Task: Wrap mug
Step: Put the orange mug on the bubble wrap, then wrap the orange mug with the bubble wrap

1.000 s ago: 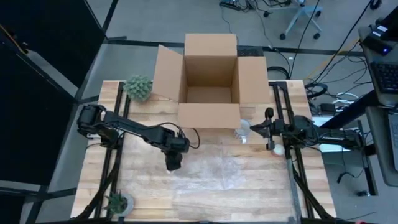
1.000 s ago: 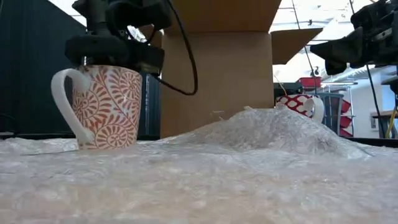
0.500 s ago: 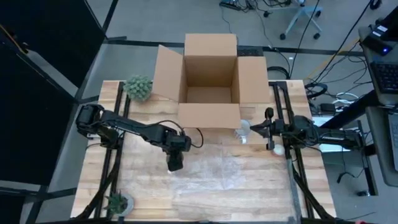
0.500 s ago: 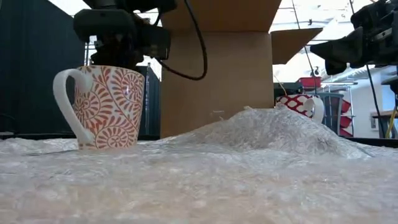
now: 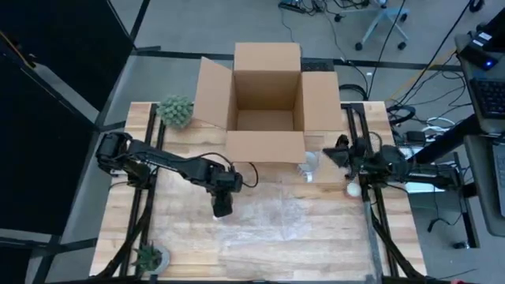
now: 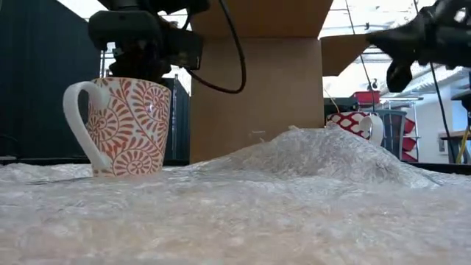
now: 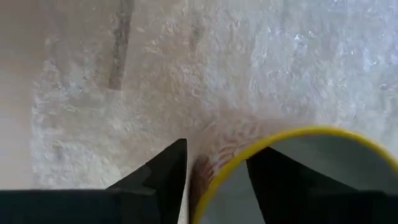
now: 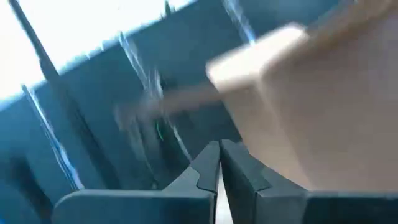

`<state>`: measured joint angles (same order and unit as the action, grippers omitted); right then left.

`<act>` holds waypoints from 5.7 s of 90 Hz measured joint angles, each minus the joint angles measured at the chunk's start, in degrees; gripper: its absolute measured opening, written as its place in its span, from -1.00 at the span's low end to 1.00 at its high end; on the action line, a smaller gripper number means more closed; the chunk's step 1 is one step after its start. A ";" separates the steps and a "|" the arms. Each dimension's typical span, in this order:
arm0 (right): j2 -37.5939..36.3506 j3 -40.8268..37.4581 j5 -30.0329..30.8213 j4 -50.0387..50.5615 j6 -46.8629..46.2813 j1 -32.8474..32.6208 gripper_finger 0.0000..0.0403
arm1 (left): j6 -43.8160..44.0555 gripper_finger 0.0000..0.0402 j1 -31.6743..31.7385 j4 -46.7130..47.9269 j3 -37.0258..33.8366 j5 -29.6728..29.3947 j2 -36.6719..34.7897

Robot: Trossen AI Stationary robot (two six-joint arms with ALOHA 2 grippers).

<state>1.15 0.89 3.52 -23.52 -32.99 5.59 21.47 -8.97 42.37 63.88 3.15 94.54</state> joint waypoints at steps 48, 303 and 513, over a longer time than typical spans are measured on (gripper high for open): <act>31.95 35.41 -0.26 32.02 10.53 -19.64 -1.00 | -2.42 -0.25 -1.07 0.43 -0.02 -1.54 0.00; 80.52 20.57 5.36 -7.66 -37.73 -28.92 -0.28 | -3.82 -0.25 -2.05 -2.34 -0.07 -1.46 0.00; 122.14 82.09 9.97 7.37 31.27 -18.34 -1.00 | 35.63 -0.25 -26.03 17.90 1.85 -37.72 -15.88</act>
<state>123.29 82.98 13.50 -16.15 -1.73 -12.75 57.10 -35.00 60.27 65.73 -34.57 78.67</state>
